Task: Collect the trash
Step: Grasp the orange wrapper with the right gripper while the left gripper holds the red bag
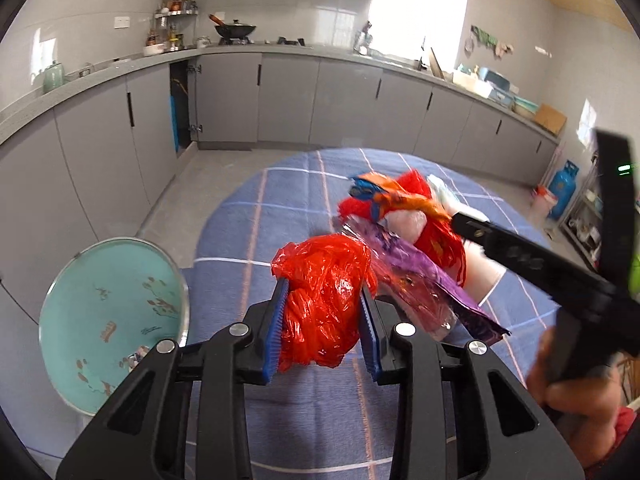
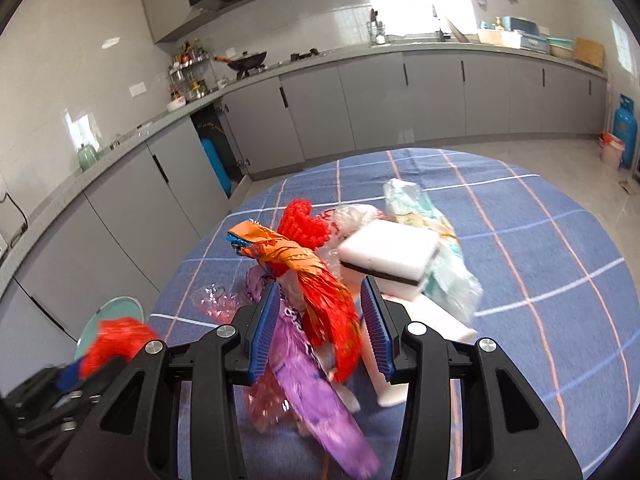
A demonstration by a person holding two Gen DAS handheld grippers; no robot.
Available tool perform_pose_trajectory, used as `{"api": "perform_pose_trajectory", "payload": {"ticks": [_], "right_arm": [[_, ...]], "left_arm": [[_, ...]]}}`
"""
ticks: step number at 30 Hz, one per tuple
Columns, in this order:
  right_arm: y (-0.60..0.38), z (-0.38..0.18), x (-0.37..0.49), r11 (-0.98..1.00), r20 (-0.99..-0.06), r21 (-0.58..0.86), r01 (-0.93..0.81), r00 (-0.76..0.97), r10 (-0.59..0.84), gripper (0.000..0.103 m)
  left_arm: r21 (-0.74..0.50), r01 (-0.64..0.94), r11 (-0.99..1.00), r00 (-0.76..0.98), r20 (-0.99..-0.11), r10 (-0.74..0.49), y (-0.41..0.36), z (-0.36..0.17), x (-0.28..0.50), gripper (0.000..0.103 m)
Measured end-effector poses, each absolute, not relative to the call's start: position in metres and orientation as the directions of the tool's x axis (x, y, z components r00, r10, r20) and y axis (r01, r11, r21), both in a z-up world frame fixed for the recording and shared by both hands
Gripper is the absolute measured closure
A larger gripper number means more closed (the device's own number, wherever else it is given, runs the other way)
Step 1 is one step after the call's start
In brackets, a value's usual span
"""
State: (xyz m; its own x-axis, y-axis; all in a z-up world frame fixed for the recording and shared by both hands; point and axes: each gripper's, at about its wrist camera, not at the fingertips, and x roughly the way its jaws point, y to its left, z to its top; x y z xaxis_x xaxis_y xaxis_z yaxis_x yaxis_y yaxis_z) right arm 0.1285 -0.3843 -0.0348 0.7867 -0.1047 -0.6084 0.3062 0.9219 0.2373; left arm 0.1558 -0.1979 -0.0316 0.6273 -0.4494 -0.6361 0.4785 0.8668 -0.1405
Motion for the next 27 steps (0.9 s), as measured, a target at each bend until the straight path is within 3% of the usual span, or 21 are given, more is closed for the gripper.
{"api": "perform_pose_trajectory", "payload": {"ticks": [6, 8, 14, 27], "right_arm": [[-0.381, -0.05, 0.15, 0.927, -0.647, 0.205, 0.313, 0.754, -0.112, 0.06], [-0.38, -0.054, 0.152, 0.928, -0.655, 0.197, 0.317, 0.747, -0.116, 0.079], [-0.38, -0.05, 0.145, 0.927, -0.651, 0.214, 0.306, 0.753, -0.098, 0.082], [-0.354, 0.011, 0.106, 0.924, -0.508, 0.285, 0.257, 0.857, -0.082, 0.084]], "left_arm": [[-0.15, 0.451, 0.88, 0.648, -0.623, -0.439, -0.182, -0.025, 0.157, 0.07], [-0.146, 0.446, 0.883, 0.652, -0.623, -0.432, -0.178, -0.026, 0.159, 0.07], [-0.16, 0.425, 0.891, 0.653, -0.628, -0.424, -0.171, -0.029, 0.16, 0.07], [-0.188, 0.343, 0.92, 0.714, -0.584, -0.386, -0.126, -0.017, 0.161, 0.07]]}}
